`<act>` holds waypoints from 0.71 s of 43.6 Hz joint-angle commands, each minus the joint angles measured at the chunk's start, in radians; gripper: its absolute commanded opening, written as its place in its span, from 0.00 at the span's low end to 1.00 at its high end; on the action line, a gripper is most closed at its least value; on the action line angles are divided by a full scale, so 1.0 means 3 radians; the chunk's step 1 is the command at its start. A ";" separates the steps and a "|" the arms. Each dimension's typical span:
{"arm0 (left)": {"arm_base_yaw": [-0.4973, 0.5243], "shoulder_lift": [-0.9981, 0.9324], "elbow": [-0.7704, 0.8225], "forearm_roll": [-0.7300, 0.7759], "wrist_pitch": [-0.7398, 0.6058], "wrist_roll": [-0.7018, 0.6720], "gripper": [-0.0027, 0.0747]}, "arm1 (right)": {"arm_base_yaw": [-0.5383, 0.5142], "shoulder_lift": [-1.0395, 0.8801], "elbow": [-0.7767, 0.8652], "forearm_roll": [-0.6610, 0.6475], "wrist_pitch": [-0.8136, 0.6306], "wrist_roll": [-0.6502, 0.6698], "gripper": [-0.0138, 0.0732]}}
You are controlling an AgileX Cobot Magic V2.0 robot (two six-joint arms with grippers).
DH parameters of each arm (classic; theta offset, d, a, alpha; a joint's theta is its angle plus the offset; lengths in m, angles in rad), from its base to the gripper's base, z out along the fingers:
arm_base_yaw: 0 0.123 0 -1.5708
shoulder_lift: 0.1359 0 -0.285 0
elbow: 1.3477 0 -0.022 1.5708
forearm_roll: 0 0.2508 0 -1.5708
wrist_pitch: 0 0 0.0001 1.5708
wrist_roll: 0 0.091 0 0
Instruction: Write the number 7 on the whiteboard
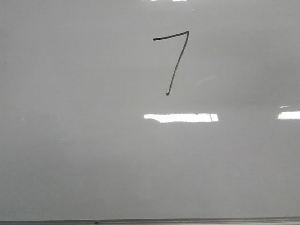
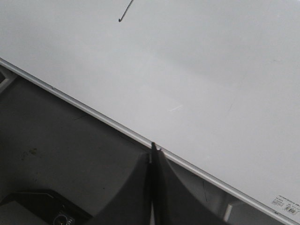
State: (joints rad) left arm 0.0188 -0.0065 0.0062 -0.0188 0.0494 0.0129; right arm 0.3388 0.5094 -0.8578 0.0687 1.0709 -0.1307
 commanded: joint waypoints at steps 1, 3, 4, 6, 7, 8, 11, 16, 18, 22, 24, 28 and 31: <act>0.0007 -0.0048 0.0044 -0.0018 -0.0269 -0.0017 0.01 | -0.0193 -0.0163 0.0085 -0.0043 -0.0501 -0.0035 0.02; 0.0007 -0.0048 0.0044 -0.0018 -0.0269 -0.0017 0.01 | -0.0315 -0.0323 0.0272 -0.0043 -0.0813 -0.0035 0.02; 0.0007 -0.0048 0.0044 -0.0018 -0.0269 -0.0017 0.01 | -0.0400 -0.0400 0.0366 -0.0043 -0.0958 -0.0035 0.02; 0.0007 -0.0048 0.0044 -0.0018 -0.0269 -0.0017 0.01 | -0.0526 -0.0591 0.0605 -0.0043 -0.1320 -0.0035 0.02; 0.0007 -0.0048 0.0044 -0.0018 -0.0269 -0.0017 0.01 | -0.0586 -0.0672 0.0713 -0.0043 -0.1476 -0.0035 0.02; 0.0007 -0.0048 0.0044 -0.0018 -0.0269 -0.0017 0.01 | -0.0643 -0.0751 0.0820 -0.0043 -0.1623 -0.0035 0.02; 0.0007 -0.0048 0.0044 -0.0018 -0.0269 -0.0017 0.01 | -0.0798 -0.0983 0.1137 -0.0040 -0.2056 -0.0035 0.02; 0.0007 -0.0048 0.0044 -0.0018 -0.0269 -0.0017 0.01 | -0.0947 -0.1349 0.1640 -0.0040 -0.2469 -0.0035 0.02; 0.0007 -0.0048 0.0044 -0.0018 -0.0269 -0.0017 0.01 | -0.0986 -0.1466 0.1806 -0.0040 -0.2578 -0.0035 0.02; 0.0007 -0.0048 0.0044 -0.0018 -0.0269 -0.0017 0.01 | -0.1032 -0.1676 0.2139 -0.0040 -0.2794 -0.0035 0.02; 0.0007 -0.0048 0.0044 -0.0018 -0.0269 -0.0017 0.01 | -0.1039 -0.1750 0.2283 -0.0040 -0.2899 -0.0035 0.02; 0.0007 -0.0048 0.0044 -0.0018 -0.0269 -0.0017 0.01 | -0.1039 -0.1797 0.2501 -0.0040 -0.3091 -0.0035 0.02; 0.0007 -0.0048 0.0044 -0.0018 -0.0269 -0.0017 0.01 | -0.1039 -0.1793 0.2641 -0.0040 -0.3225 -0.0035 0.02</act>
State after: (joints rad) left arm 0.0188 -0.0065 0.0062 -0.0188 0.0494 0.0129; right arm 0.0324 -0.0104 -0.0891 0.0627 0.2548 -0.1307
